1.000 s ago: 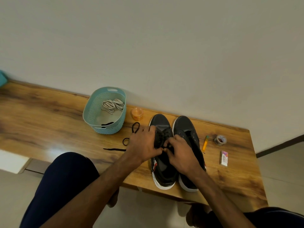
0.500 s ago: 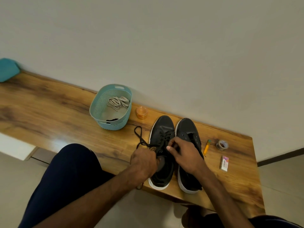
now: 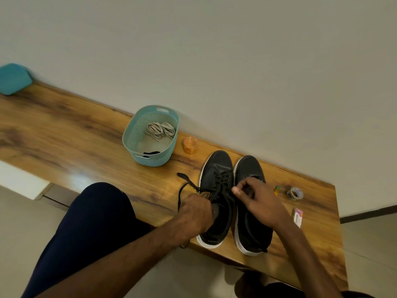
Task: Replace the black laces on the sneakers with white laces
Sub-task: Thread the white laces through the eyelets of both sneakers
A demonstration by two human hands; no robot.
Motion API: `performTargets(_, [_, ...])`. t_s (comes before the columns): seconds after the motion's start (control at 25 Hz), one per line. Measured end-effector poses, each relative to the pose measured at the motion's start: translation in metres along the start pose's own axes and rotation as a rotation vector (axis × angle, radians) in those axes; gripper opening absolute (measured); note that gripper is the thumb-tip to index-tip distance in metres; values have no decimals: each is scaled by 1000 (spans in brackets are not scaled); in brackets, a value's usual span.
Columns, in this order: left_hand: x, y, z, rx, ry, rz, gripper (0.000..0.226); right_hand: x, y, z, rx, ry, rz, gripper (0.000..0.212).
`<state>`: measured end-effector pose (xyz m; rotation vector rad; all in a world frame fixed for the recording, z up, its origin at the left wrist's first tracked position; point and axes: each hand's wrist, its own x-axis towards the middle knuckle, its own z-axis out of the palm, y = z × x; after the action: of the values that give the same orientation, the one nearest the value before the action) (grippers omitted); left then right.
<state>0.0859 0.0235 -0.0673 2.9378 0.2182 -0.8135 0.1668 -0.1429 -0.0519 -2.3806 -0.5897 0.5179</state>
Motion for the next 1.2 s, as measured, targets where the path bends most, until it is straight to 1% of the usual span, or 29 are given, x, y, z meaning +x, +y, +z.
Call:
performTargets(0.08, [-2, 2, 1, -184, -118, -61, 68, 2, -13, 21, -167, 56, -51, 23])
performTargets(0.16, [1, 4, 7, -299, -180, -117, 93, 1, -15, 33, -289, 72, -99, 21])
performTargets(0.2, [2, 4, 7, -333, -187, -131, 98, 2, -13, 34, -311, 97, -109, 16])
performTargets(0.24, [4, 3, 7, -343, -186, -127, 96, 3, -12, 33, -292, 125, -115, 12])
performTargets(0.32, [9, -4, 5, -301, -148, -100, 76, 3, -9, 33, -152, 139, -87, 8])
performTargets(0.4, [17, -11, 8, -267, -63, -101, 58, 3, -9, 28, 116, 44, -70, 8])
performTargets(0.44, [19, -12, 11, -225, -43, -112, 56, 2, -11, 21, 289, -36, -78, 7])
performTargets(0.52, [21, -7, 17, -79, -15, -134, 63, -2, -12, -1, 622, -181, -84, 10])
performTargets(0.56, [22, -4, 19, -23, 4, -152, 69, -4, -10, -13, 727, -226, -58, 13])
performTargets(0.6, [22, -1, 20, 3, 28, -176, 76, -4, -7, -21, 747, -239, -26, 16])
performTargets(0.64, [24, 1, 22, 14, 50, -195, 83, -4, -4, -24, 685, -211, 11, 18])
performTargets(0.68, [26, 0, 24, 20, 63, -202, 89, -3, -2, -19, 559, -144, 49, 18])
performTargets(0.76, [29, -1, 27, 33, 63, -191, 94, 1, -5, 2, 304, 69, 100, 12])
performTargets(0.8, [30, -1, 28, 45, 56, -185, 95, 2, -11, 13, 204, 130, 83, 13])
performTargets(0.92, [28, 3, 25, 73, 34, -174, 95, 3, -17, 39, -200, 128, -52, 26])
performTargets(0.96, [27, 4, 23, 77, 29, -169, 93, 4, -15, 43, -289, 151, -89, 24])
performTargets(1.04, [25, 4, 20, 74, 18, -165, 90, 3, -15, 44, -336, 216, -140, 13])
performTargets(1.08, [24, 3, 20, 71, 12, -162, 89, 3, -15, 41, -259, 239, -146, 11])
performTargets(1.12, [24, 2, 20, 71, 7, -158, 88, 3, -15, 34, -97, 240, -117, 10])
performTargets(1.2, [24, 2, 20, 73, 3, -152, 86, 0, -12, 8, 358, 160, -53, 7])
